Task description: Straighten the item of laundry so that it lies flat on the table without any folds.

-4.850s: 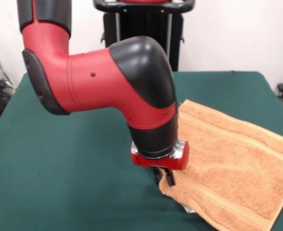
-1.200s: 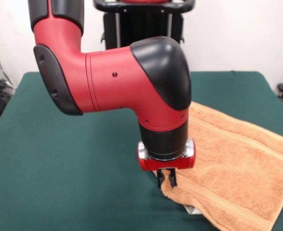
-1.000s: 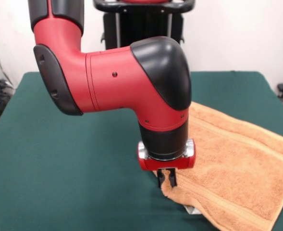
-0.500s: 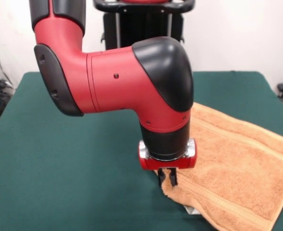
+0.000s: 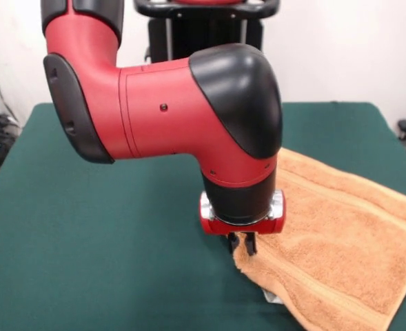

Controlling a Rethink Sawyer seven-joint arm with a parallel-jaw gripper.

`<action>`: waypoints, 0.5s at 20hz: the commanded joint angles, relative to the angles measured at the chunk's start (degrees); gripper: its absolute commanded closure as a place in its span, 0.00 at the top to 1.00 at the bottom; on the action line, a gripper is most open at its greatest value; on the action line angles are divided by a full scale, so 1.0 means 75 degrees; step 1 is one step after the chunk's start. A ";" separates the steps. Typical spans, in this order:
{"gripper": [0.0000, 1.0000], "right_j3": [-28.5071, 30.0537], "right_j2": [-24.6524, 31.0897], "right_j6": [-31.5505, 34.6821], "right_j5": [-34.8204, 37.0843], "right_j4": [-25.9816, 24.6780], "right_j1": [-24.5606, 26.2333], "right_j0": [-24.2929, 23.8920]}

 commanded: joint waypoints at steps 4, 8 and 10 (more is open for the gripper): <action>0.00 -0.0400 -0.0204 -0.0205 0.1329 0.0294 0.0558 0.0351; 0.00 -0.0391 -0.0221 -0.0111 0.1439 0.0381 0.0497 0.0356; 0.00 -0.0433 -0.0236 -0.0075 0.1535 0.0427 0.0475 0.0377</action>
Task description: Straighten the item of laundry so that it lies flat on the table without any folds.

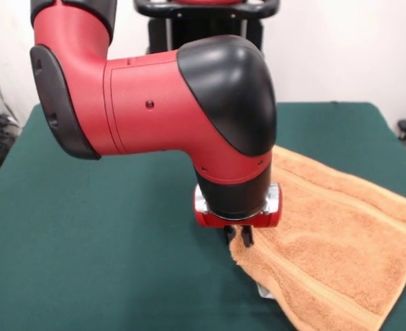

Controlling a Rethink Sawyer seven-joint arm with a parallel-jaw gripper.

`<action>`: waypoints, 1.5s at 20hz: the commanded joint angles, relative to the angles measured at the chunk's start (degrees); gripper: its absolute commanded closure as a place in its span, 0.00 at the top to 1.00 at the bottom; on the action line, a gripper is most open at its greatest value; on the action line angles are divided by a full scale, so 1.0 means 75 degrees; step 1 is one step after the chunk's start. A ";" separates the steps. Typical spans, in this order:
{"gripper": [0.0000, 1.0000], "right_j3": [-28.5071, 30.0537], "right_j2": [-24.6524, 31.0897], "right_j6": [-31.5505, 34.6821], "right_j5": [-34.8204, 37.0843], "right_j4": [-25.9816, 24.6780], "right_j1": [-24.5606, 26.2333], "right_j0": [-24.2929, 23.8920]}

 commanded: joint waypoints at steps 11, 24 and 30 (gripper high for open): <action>0.00 -0.0430 -0.0266 0.0076 0.1476 0.0336 0.0354 0.0500; 0.00 0.0729 -0.0412 0.0090 -0.0313 0.0335 0.0203 0.0237; 0.00 0.0835 -0.0476 -0.0153 -0.0348 0.0253 0.0220 0.0248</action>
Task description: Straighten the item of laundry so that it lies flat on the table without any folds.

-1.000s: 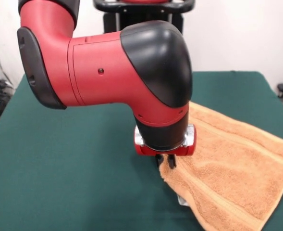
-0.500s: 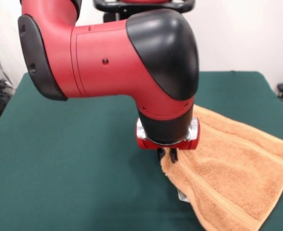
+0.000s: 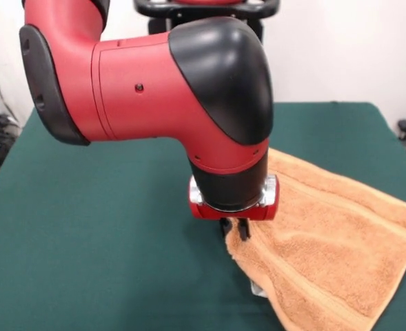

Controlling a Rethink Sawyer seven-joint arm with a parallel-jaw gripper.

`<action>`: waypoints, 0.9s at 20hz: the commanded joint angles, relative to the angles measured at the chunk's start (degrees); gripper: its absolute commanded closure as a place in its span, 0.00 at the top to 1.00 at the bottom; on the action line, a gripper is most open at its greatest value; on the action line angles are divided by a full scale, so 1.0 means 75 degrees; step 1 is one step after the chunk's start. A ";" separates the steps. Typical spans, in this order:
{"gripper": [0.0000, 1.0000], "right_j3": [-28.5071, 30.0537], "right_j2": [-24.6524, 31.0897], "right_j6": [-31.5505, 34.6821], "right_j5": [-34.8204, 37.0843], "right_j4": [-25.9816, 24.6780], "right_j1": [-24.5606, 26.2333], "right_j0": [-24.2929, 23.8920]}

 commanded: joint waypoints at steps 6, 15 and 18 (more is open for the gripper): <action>1.00 0.0755 -0.0350 0.0323 -0.0436 0.0015 0.0185 0.0235; 1.00 0.0832 -0.0441 0.0376 -0.0664 0.0052 0.0111 0.0279; 1.00 0.0913 -0.0422 0.0369 -0.0982 0.0054 0.0284 0.0219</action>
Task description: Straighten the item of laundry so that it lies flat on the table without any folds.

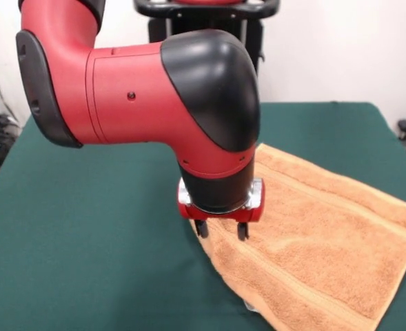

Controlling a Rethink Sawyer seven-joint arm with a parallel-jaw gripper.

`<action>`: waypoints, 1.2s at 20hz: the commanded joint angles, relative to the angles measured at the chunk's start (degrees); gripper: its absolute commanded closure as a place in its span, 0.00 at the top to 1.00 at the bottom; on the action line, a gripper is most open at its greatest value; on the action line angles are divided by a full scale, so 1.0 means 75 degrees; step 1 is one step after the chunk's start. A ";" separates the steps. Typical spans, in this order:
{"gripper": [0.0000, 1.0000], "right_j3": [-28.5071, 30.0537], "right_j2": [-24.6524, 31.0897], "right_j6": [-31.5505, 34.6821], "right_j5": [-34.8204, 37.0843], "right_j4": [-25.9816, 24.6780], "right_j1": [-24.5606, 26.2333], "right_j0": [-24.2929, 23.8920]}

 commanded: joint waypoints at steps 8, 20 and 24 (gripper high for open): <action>1.00 0.0179 -0.0011 -0.0127 -0.2552 -0.0350 0.1942 0.0007; 1.00 -0.1462 -0.0437 0.0242 -0.3743 -0.1194 0.3220 0.0644; 1.00 -0.1720 -0.0406 0.0301 -0.3507 -0.1045 0.3366 0.0698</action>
